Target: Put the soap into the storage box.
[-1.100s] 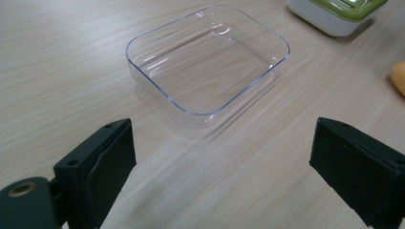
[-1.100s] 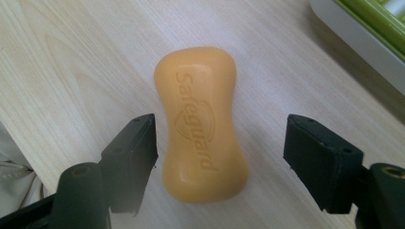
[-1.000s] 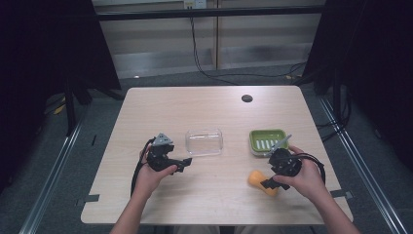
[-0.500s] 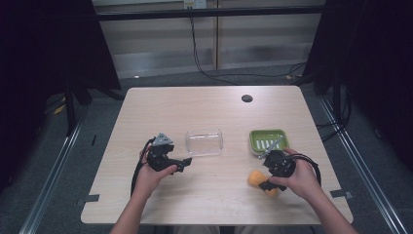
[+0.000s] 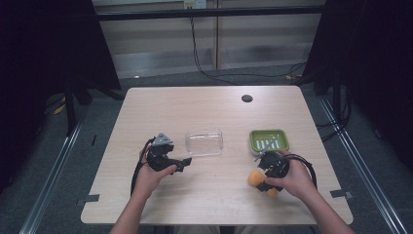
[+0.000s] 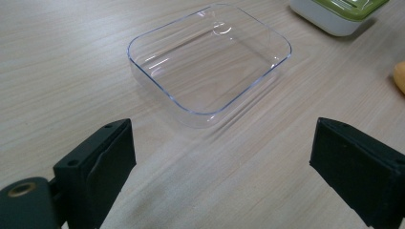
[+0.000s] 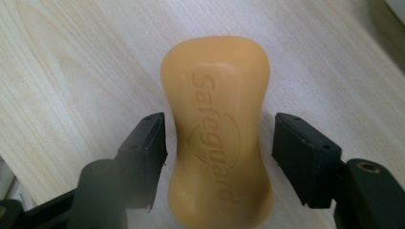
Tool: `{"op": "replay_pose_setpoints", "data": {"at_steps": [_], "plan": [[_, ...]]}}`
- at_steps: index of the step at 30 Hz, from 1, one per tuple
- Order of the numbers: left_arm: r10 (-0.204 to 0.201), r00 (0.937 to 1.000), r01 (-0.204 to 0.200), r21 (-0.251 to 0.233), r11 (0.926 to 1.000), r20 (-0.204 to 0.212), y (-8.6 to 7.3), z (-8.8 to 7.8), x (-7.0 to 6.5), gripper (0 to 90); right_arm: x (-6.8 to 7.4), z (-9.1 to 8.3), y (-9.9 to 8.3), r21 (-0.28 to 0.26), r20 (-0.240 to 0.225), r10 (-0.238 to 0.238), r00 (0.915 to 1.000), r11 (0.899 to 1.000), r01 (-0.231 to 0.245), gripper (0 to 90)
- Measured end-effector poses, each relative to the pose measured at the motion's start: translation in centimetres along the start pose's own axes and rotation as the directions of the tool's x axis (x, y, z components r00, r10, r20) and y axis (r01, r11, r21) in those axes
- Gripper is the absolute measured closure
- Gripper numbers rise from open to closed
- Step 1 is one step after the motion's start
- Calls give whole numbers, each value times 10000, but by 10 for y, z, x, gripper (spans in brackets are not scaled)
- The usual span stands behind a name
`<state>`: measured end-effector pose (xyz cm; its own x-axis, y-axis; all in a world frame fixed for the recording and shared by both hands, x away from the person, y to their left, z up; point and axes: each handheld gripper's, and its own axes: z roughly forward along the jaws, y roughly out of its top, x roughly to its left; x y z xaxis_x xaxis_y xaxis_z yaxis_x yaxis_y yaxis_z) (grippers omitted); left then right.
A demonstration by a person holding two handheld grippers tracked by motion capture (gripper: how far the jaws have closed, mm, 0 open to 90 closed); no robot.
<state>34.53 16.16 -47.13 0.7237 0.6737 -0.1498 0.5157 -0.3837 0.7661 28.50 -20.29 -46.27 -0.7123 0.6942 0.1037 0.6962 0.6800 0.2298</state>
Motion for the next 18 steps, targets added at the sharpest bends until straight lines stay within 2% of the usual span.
{"op": "replay_pose_setpoints", "data": {"at_steps": [5,10,13,18], "plan": [[-15,10000,15,-39,10000,-3,0,0,0,80,-1,5,1,193,-164,93,9998,9998,-90,375],[-30,10000,30,-4,10000,3,0,0,0,80,0,7,2,311,-84,-76,9999,9995,79,381],[-32,10000,32,7,10000,-3,0,0,1,80,2,7,3,452,170,-252,9995,9987,244,434],[-19,10000,18,-18,10000,-66,0,-1,1,80,3,7,4,447,153,-415,9990,9982,408,476]]}}
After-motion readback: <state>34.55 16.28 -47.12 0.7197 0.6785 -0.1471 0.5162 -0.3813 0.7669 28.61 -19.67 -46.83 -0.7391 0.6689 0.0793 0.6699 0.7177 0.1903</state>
